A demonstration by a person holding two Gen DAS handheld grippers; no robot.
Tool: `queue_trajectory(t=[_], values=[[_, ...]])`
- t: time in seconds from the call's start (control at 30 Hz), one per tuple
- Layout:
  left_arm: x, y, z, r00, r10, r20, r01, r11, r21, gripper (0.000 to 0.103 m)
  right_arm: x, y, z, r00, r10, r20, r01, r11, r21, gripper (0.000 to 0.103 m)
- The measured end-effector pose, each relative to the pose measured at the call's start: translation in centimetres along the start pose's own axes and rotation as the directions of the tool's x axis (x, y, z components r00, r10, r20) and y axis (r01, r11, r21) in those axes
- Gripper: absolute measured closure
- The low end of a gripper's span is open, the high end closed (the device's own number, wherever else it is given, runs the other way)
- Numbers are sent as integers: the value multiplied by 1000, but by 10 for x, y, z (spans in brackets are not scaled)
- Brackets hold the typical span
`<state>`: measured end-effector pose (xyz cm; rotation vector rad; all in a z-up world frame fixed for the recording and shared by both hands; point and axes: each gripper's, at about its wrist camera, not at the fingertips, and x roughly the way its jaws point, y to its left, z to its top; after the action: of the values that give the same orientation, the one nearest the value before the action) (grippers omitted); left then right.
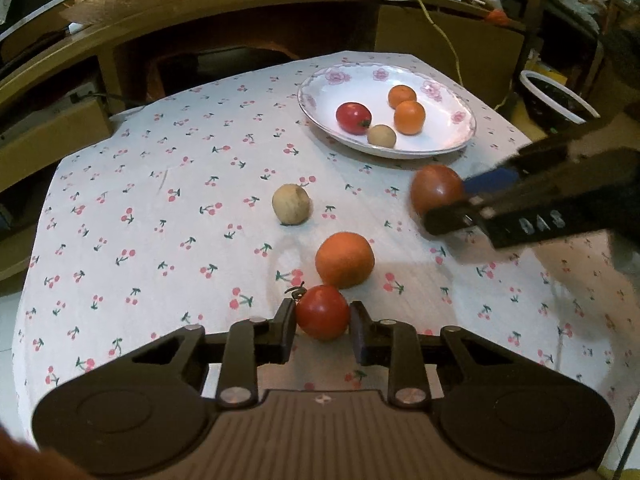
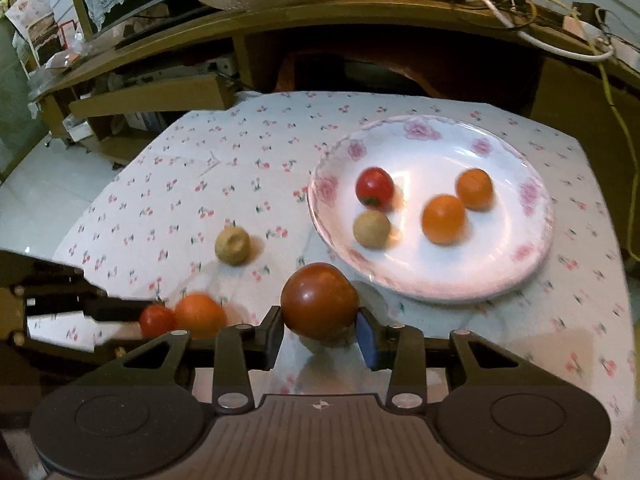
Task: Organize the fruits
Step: 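Grasp a red tomato with the left tool while the right tool grasps the dark red tomato, then carry the red tomato and dark red tomato with both tools over the white plate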
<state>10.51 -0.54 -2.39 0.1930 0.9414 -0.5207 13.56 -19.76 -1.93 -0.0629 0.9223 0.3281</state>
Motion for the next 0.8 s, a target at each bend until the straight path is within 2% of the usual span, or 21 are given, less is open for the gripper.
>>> queue_trajectory(t=[0.13, 0.3, 0.53, 0.7, 0.8], values=[[-3, -4, -4, 999, -33, -11, 33, 999, 3, 69, -12, 8, -16, 999, -22, -49, 20, 999, -31, 65], [0, -20, -6, 998, -52, -26, 53, 997, 57, 69, -25, 14, -39, 995, -29, -94, 23, 998, -60, 65], [8, -30, -3, 999, -24, -38, 27, 995, 97, 68, -25, 10, -42, 998, -15, -57, 12, 999, -47, 62], [10, -32, -2, 999, -12, -38, 16, 995, 103, 62, -22, 4, -40, 999, 12, -34, -13, 1000, -27, 57], [12, -29, -1, 999, -8, -39, 12, 996, 89, 55, -19, 3, -36, 999, 27, -32, -27, 999, -28, 54]])
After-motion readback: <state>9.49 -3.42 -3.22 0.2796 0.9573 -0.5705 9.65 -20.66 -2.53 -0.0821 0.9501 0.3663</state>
